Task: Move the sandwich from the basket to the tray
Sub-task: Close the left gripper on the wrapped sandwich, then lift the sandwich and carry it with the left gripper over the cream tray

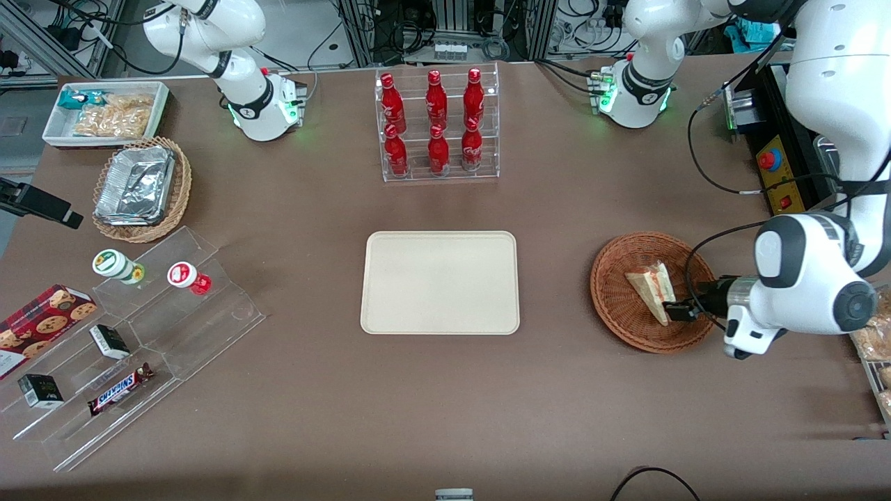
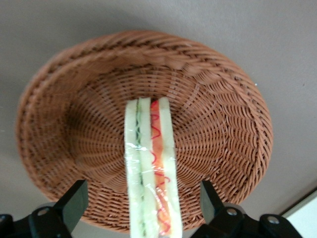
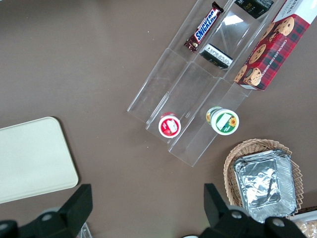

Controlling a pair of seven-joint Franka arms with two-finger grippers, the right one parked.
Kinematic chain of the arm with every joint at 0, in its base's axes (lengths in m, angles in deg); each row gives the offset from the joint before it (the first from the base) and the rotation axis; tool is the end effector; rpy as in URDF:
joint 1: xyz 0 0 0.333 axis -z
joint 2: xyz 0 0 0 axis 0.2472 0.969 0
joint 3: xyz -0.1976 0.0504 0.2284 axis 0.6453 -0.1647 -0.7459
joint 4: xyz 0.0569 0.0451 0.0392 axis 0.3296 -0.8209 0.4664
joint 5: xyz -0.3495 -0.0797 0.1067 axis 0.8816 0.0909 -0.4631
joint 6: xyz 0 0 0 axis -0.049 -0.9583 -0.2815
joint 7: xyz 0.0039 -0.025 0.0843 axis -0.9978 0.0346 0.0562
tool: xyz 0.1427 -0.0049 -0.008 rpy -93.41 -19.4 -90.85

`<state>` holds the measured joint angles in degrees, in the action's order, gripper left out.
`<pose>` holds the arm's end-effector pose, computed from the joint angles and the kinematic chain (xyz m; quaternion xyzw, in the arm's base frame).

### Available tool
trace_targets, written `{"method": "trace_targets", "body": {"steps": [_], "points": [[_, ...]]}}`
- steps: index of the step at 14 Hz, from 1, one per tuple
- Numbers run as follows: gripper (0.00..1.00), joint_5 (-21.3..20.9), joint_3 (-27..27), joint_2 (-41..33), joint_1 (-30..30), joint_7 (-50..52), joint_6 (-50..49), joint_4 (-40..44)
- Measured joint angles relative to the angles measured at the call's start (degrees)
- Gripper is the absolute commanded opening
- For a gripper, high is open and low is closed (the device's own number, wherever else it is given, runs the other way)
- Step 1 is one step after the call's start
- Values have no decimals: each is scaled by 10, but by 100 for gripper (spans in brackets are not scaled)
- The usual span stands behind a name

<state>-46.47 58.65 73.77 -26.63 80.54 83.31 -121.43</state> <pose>0.6109 -0.0174 0.2389 0.9558 0.2309 -0.1735 0.0559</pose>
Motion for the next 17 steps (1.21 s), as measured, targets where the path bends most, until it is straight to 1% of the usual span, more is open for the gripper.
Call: {"method": "trace_targets", "body": {"steps": [4,5,6,7,9,11,12,17], "points": [[100,0,0,14,12,6,66,-47],[91,0,0,15,12,6,68,-50],[64,0,0,15,12,6,68,-51],[48,0,0,15,12,6,68,-52],[33,0,0,15,11,6,67,-52],[20,0,0,15,11,6,67,-54],[15,0,0,15,11,6,67,-55],[15,0,0,7,11,5,66,-54]]}}
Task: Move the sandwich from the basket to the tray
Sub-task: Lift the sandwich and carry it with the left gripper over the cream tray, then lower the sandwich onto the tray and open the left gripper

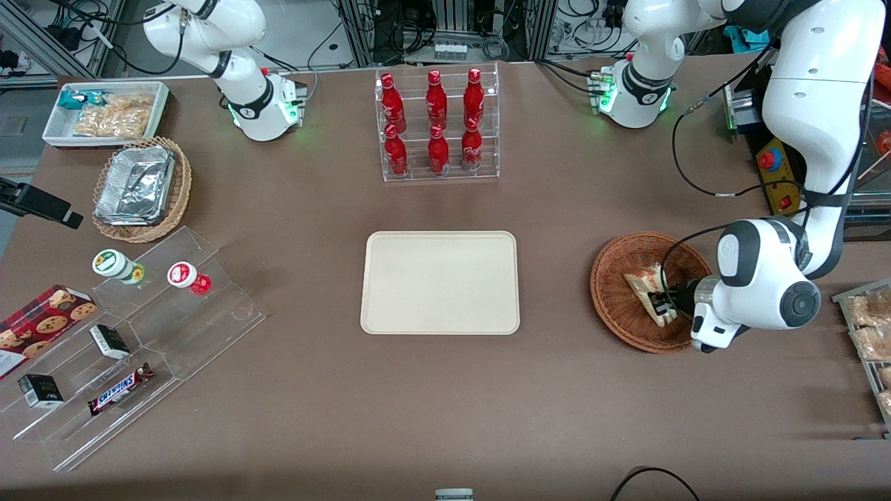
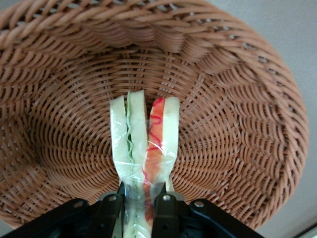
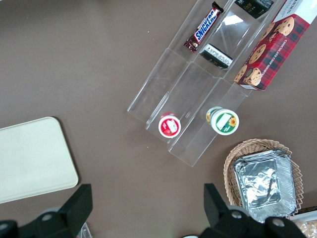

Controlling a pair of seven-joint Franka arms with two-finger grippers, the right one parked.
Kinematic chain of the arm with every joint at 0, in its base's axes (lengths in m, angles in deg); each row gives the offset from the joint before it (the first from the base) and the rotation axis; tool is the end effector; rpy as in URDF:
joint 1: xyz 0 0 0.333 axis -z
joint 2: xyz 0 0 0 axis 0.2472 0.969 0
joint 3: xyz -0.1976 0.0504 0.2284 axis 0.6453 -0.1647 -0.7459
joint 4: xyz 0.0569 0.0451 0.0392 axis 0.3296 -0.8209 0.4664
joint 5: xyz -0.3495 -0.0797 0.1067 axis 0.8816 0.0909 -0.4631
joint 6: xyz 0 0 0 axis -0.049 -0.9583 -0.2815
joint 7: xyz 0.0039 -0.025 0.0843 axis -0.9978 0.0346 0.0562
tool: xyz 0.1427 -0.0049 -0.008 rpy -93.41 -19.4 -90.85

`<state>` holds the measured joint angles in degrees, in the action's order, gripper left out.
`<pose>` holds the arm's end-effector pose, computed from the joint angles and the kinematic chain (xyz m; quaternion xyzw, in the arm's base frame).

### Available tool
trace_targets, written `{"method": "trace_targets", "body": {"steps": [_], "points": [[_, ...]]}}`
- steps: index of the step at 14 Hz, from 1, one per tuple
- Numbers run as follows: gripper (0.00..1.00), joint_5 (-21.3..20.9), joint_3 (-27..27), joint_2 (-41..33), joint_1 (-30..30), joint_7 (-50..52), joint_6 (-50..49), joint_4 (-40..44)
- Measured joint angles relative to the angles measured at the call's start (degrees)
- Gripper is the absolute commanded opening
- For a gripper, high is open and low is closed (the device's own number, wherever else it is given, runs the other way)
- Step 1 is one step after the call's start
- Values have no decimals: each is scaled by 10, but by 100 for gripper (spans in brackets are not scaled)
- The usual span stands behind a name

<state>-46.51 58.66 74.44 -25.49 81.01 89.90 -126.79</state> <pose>0.5967 -0.0326 0.2018 0.9570 0.2291 -0.1694 0.0538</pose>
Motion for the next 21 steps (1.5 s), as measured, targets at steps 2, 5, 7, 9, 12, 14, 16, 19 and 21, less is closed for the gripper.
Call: {"method": "trace_targets", "body": {"steps": [2,5,7,9,12,14,16,19,21], "points": [[16,-1,3,-18,7,-5,-11,14],[16,-9,8,-58,71,-5,-78,56],[18,-22,10,-70,150,12,-119,86],[19,-23,12,-61,227,47,-121,104],[19,-23,15,-7,328,108,-116,146],[20,-23,14,38,378,147,-78,170],[25,-24,14,78,413,176,-20,185],[32,-24,13,109,439,195,19,202],[53,-24,10,112,439,196,19,211]]}}
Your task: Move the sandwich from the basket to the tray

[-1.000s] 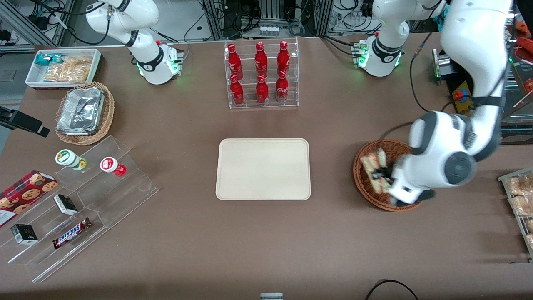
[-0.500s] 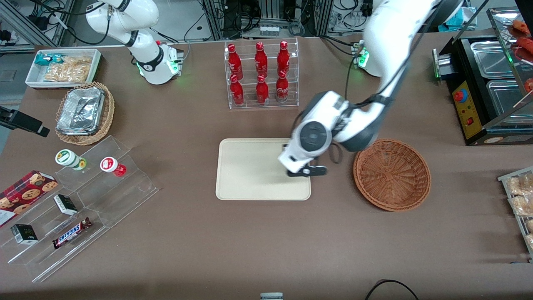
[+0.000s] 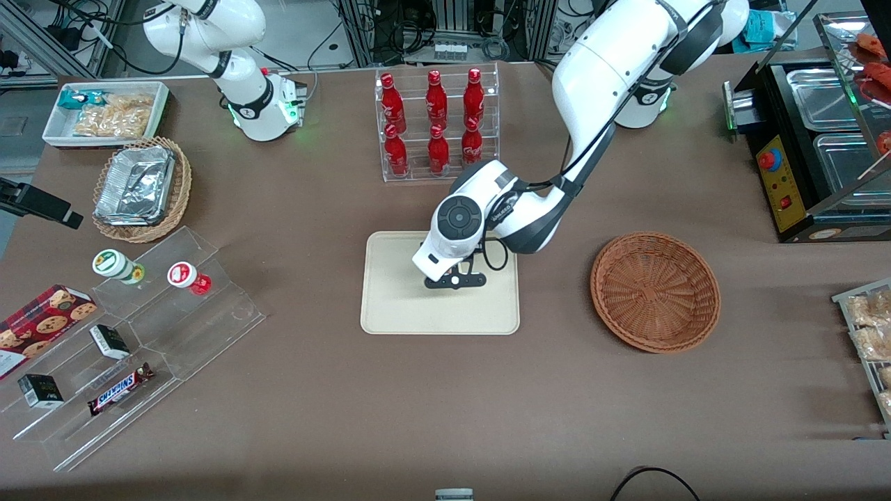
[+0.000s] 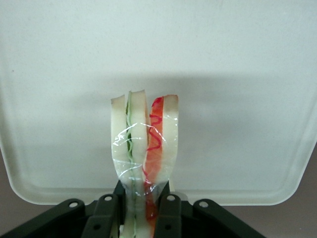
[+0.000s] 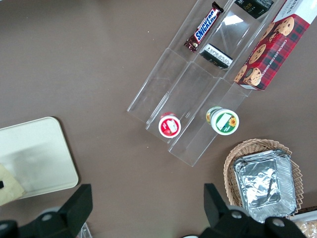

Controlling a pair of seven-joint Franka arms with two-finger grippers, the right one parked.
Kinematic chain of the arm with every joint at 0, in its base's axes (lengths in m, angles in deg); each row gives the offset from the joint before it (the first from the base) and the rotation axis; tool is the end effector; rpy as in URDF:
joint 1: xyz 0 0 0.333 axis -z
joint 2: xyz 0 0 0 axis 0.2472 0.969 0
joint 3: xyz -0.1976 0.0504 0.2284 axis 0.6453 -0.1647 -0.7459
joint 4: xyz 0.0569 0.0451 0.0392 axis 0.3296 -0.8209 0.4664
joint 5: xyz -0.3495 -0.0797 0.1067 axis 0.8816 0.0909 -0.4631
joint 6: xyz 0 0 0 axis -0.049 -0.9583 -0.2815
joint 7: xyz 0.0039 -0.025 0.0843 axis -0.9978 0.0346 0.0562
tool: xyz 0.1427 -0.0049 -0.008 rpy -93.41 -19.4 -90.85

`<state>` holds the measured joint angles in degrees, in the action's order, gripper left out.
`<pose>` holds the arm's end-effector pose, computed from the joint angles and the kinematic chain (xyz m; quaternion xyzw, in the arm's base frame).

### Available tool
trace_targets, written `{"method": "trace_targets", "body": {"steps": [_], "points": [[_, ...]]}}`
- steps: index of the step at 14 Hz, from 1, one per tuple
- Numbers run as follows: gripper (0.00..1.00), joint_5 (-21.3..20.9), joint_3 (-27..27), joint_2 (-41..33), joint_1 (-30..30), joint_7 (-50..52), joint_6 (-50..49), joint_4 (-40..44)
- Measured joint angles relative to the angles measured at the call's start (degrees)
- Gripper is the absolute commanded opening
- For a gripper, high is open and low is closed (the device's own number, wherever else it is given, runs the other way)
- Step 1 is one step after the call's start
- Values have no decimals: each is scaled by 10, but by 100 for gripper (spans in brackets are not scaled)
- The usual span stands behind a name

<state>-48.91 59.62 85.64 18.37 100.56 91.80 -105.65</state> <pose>0.4869 -0.4963 0.2260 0.9935 0.0244 -0.1046 0.0386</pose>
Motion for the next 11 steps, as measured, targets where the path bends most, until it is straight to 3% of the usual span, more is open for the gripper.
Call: {"method": "trace_targets", "body": {"steps": [2,5,8,11], "points": [[60,0,-4,0,0,2,0,4],[100,-4,-6,1,-1,19,0,5],[100,-27,-10,0,-1,48,-1,14],[100,-37,-50,-20,-3,50,-57,39]]}}
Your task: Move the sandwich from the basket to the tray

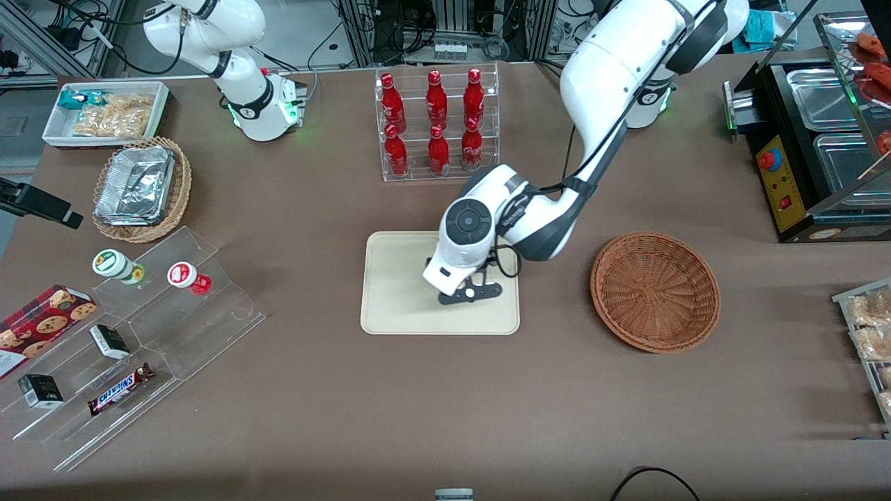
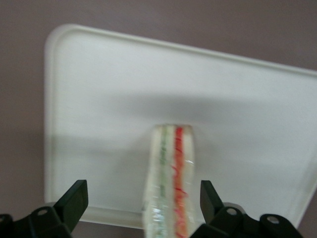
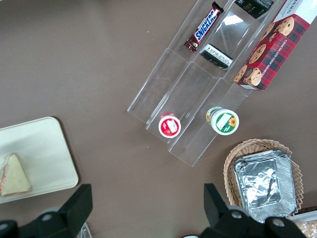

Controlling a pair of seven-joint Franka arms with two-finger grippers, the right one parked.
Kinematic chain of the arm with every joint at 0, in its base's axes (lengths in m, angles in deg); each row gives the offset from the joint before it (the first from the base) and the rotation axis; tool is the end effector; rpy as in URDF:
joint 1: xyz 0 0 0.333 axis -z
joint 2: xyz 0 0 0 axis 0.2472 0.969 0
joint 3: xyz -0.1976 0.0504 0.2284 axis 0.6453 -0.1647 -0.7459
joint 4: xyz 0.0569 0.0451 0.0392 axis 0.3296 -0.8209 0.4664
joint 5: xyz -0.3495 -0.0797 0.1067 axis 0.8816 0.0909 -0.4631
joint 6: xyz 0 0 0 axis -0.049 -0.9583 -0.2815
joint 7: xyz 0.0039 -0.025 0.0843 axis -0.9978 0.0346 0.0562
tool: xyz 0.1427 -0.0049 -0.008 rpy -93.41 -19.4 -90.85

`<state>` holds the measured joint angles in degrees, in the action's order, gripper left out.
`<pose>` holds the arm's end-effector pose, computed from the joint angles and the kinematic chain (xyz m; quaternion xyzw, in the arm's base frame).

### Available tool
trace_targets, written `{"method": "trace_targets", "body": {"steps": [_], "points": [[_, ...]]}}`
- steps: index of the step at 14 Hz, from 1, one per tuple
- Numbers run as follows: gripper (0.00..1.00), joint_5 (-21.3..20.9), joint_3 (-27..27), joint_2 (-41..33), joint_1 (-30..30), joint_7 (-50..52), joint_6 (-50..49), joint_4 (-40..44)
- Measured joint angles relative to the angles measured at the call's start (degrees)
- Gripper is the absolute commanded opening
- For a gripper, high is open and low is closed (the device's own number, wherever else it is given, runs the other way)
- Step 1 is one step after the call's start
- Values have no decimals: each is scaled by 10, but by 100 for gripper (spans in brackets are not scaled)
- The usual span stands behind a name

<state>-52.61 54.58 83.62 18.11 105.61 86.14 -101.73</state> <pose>0.5337 -0.4533 0.2637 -0.9941 -0.0880 0.0624 0.0064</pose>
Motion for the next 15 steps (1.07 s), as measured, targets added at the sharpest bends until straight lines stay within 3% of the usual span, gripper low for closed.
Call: {"method": "trace_targets", "body": {"steps": [3,6,15], "points": [[100,-5,-48,-75,-30,-84,-139,12],[100,-5,-54,-150,-123,-200,-250,5],[100,-21,-58,-272,-341,-417,-340,-37]]}}
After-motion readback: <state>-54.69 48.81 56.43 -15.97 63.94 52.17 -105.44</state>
